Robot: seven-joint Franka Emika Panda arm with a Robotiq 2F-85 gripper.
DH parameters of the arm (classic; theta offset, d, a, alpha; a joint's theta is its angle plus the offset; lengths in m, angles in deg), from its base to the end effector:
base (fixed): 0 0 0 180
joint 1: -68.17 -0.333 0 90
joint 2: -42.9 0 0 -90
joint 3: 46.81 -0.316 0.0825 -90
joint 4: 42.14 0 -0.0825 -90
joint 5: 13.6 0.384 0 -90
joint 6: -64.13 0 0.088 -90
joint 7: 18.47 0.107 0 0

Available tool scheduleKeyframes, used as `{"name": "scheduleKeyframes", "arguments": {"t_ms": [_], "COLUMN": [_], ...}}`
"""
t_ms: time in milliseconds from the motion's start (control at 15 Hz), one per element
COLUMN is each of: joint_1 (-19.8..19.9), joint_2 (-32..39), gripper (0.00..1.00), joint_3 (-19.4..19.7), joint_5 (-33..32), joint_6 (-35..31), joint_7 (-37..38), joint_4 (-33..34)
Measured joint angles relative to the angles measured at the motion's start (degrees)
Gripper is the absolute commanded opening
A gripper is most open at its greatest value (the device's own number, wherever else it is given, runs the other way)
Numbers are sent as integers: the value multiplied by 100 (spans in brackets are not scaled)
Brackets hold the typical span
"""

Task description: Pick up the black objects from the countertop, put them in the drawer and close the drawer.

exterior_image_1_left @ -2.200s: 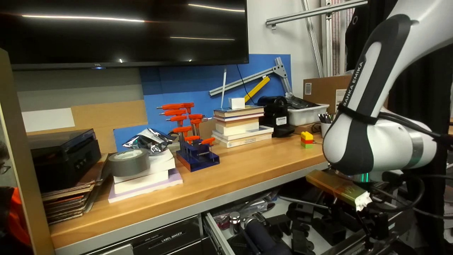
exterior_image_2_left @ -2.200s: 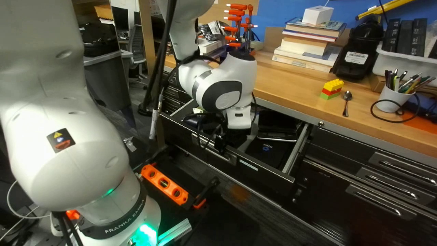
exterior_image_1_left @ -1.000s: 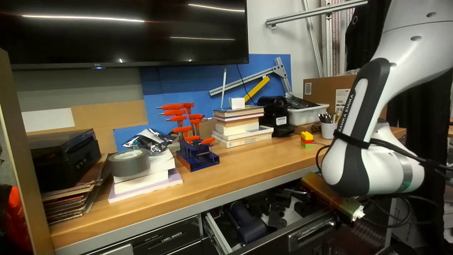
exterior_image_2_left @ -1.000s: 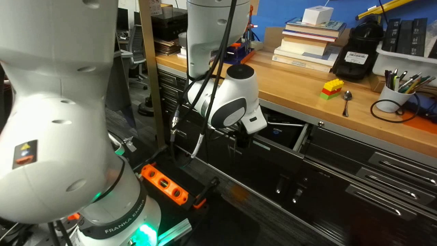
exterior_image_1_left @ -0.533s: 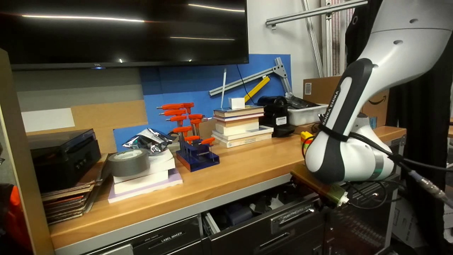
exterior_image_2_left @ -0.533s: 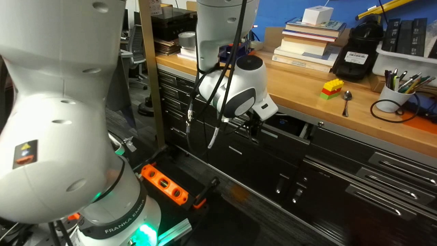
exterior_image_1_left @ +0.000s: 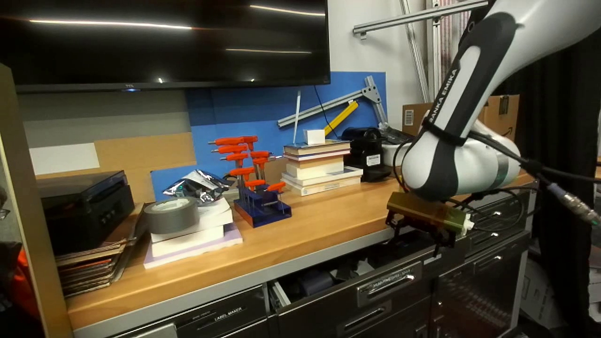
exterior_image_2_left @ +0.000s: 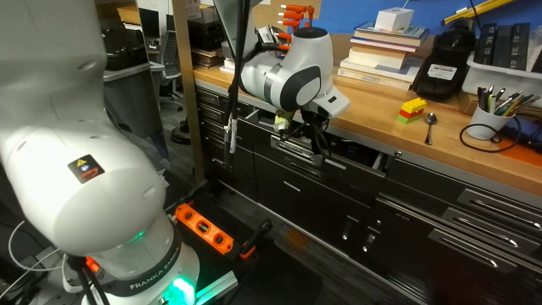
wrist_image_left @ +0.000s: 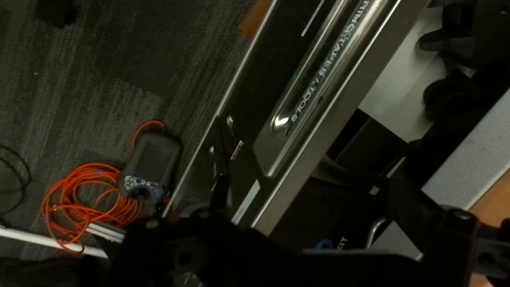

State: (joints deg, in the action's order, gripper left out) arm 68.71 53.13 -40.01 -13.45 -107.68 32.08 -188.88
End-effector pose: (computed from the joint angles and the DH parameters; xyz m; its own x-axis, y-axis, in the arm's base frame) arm 0.4720 -0.0623 0.2279 0.5103 -0.8412 0.1789 -0.8220 -0.5382 -0.1860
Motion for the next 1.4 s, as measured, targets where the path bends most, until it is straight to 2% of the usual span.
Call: {"name": "scheduleKeyframes", "arguments": {"t_ms": [133, 200, 400, 600, 933, 1400], "joint_1": [-406, -450, -393, -305, -84, 237], "joint_2": [-430, -608, -1026, -1146, -911, 105], "gripper": [100, 100, 100, 100, 100, 100], "joint_3": [469, 500, 255, 7, -73, -69], "joint_5": [-744, -933, -828, -338, 268, 1122], "joint_6": [655, 1062, 2228, 2805, 2751, 1849], "joint_7": [535, 706, 765, 670, 550, -85], "joint_4": [-94, -110, -163, -256, -561, -547]}}
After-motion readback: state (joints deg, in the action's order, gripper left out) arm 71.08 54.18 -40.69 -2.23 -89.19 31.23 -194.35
